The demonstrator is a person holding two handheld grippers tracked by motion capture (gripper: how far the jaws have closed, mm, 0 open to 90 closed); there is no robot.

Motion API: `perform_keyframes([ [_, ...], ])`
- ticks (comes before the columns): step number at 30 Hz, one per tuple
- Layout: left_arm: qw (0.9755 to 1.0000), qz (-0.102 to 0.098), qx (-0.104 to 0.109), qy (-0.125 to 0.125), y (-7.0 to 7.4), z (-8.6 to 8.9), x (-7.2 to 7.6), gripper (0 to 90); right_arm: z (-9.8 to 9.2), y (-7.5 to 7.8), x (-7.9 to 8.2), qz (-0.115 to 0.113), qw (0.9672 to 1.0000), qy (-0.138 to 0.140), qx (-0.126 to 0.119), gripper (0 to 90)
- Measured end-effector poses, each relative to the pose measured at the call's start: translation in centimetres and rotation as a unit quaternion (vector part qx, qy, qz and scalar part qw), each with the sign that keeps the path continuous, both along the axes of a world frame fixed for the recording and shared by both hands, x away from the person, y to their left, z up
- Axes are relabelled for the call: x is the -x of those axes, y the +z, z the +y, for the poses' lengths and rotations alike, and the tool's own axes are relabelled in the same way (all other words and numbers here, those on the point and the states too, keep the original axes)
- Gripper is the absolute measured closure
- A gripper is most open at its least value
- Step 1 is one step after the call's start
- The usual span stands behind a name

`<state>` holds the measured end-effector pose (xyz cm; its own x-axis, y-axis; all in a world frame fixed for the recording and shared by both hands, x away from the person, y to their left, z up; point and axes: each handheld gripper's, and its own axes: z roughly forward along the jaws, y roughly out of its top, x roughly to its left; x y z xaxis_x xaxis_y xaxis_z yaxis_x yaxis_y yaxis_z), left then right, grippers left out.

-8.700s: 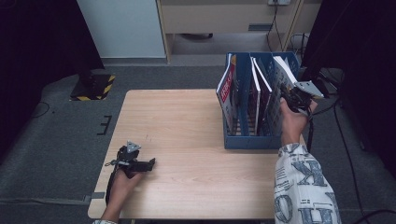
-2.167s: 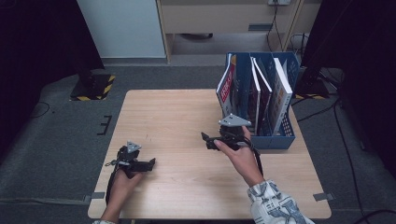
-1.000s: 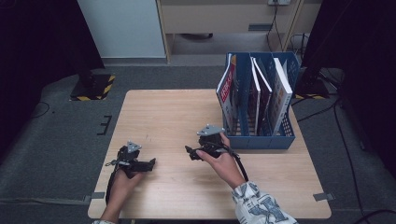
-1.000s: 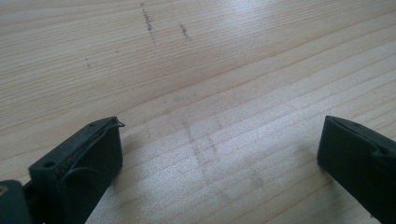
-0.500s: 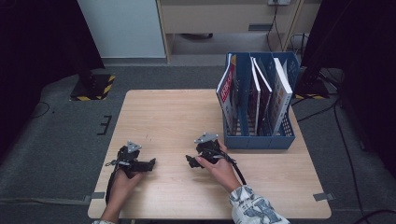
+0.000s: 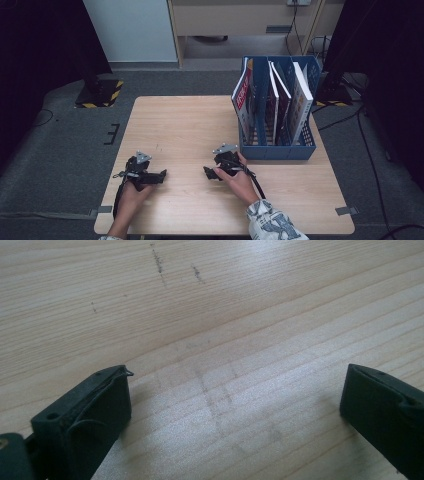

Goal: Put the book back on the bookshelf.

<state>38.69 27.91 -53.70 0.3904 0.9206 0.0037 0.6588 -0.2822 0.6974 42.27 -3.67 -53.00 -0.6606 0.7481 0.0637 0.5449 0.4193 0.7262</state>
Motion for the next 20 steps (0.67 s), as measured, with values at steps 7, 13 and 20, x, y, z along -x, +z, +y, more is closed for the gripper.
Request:
perform_keyframes([
  [7, 1.0, 0.0, 0.0, 0.0, 0.0, 0.0, 0.0, 0.0, 0.13, -0.44, -0.16, 0.002, 0.9999, -0.008, 0.011, 10.0],
  [13, 1.0, 0.0, 0.0, 0.0, 0.0, 0.0, 0.0, 0.0, 0.38, -0.79, -0.13, -0.009, 0.9996, -0.017, 0.021, 9.1],
  [20, 1.0, 0.0, 0.0, 0.0, 0.0, 0.0, 0.0, 0.0, 0.42, -0.91, -0.08, -0.012, 0.9993, -0.021, 0.028, 6.8],
])
